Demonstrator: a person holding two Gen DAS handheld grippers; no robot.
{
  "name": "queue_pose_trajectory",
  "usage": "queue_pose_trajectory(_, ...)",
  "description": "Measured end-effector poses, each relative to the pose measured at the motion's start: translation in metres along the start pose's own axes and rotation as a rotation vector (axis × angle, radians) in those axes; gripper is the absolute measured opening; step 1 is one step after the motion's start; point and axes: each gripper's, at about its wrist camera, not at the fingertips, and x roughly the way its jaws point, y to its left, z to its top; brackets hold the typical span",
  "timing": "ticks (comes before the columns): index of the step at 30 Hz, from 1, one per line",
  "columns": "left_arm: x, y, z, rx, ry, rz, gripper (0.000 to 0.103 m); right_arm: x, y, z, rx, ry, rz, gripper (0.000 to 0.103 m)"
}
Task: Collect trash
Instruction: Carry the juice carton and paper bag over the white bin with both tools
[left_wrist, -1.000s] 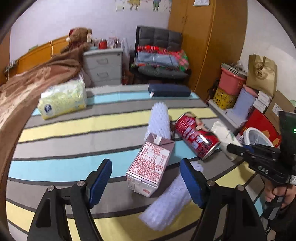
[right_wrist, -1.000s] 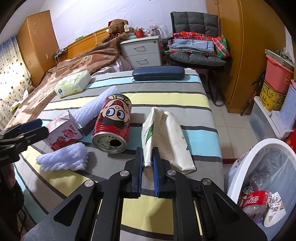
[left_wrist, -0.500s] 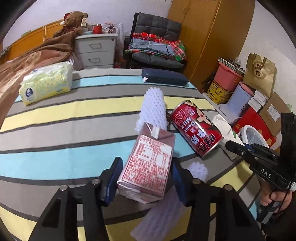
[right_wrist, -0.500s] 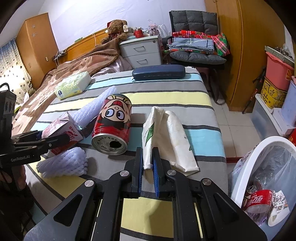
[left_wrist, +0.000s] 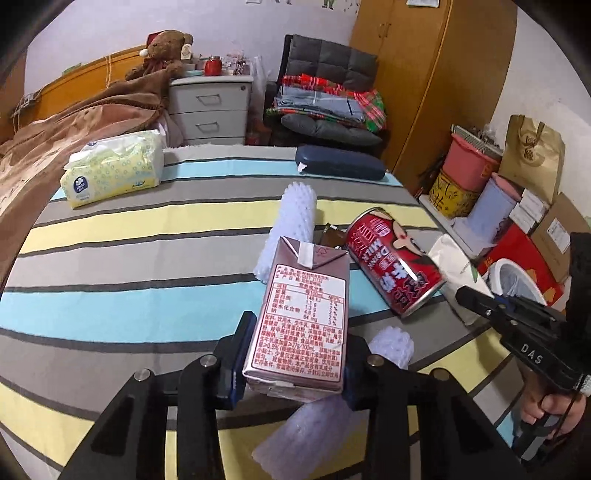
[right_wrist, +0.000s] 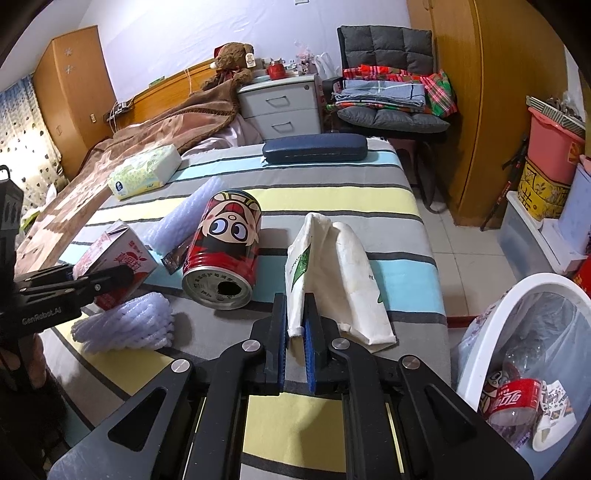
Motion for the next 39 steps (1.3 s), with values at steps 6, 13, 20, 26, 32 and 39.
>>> queue_pose_trajectory(6, -0.013, -0.002, -0.003, -0.028, -0.018, 0.022, 0.039, -0.008, 0.002, -0.001, -0.005, -0.024, 0.000, 0.008)
queue_pose_trajectory(13, -0.036, -0.008, -0.005, -0.037, -0.058, 0.070, 0.039, -0.020, 0.004, -0.002, -0.004, -0.055, 0.006, 0.008)
queue_pose_trajectory(20, -0.057, -0.033, -0.009, -0.006, -0.083, 0.048, 0.039, -0.037, 0.007, -0.006, -0.004, -0.087, 0.011, 0.008)
queue_pose_trajectory(26, -0.070, -0.061, -0.011, 0.038, -0.098, 0.034, 0.039, -0.053, 0.001, -0.010, 0.012, -0.115, -0.002, 0.008)
queue_pose_trajectory(32, -0.076, -0.093, -0.018, 0.076, -0.100, 0.010, 0.039, -0.074, -0.013, -0.016, 0.032, -0.147, -0.038, 0.008)
queue_pose_trajectory(39, -0.080, -0.137, -0.022, 0.136, -0.103, -0.033, 0.039, -0.094, -0.032, -0.024, 0.073, -0.180, -0.079, 0.008)
